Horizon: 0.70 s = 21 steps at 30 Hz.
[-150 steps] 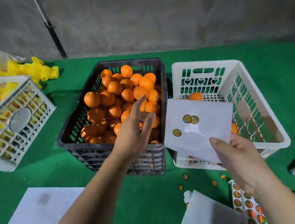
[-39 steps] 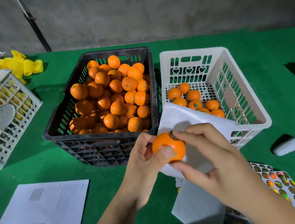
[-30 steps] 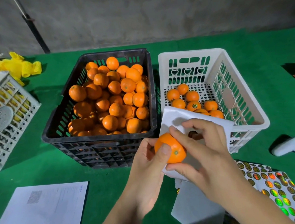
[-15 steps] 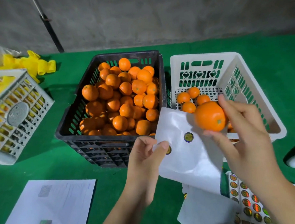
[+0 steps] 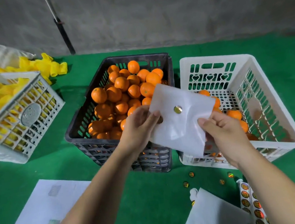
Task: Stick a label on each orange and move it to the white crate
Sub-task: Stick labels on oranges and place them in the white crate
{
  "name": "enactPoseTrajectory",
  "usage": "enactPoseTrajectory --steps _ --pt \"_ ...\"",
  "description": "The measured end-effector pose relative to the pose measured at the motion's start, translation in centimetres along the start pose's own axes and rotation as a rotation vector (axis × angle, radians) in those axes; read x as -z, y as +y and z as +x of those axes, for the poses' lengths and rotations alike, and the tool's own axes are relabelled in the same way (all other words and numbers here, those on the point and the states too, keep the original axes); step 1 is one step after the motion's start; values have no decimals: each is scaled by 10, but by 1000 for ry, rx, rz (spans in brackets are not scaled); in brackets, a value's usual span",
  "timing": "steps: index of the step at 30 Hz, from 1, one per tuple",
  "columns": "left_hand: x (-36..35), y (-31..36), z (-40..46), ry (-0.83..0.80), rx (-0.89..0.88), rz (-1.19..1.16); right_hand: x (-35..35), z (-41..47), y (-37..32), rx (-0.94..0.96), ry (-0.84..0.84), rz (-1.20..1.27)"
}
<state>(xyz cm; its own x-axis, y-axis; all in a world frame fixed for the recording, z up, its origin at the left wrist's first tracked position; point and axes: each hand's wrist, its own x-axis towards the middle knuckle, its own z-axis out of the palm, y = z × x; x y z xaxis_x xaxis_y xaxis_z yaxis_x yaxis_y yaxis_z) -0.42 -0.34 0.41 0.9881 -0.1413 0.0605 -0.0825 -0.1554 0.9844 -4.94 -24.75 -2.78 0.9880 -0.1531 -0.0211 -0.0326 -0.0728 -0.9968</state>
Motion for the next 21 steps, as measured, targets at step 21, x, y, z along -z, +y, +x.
enactPoseTrajectory --steps 21 --pt "25 -41 101 107 567 668 5 42 33 -42 69 53"
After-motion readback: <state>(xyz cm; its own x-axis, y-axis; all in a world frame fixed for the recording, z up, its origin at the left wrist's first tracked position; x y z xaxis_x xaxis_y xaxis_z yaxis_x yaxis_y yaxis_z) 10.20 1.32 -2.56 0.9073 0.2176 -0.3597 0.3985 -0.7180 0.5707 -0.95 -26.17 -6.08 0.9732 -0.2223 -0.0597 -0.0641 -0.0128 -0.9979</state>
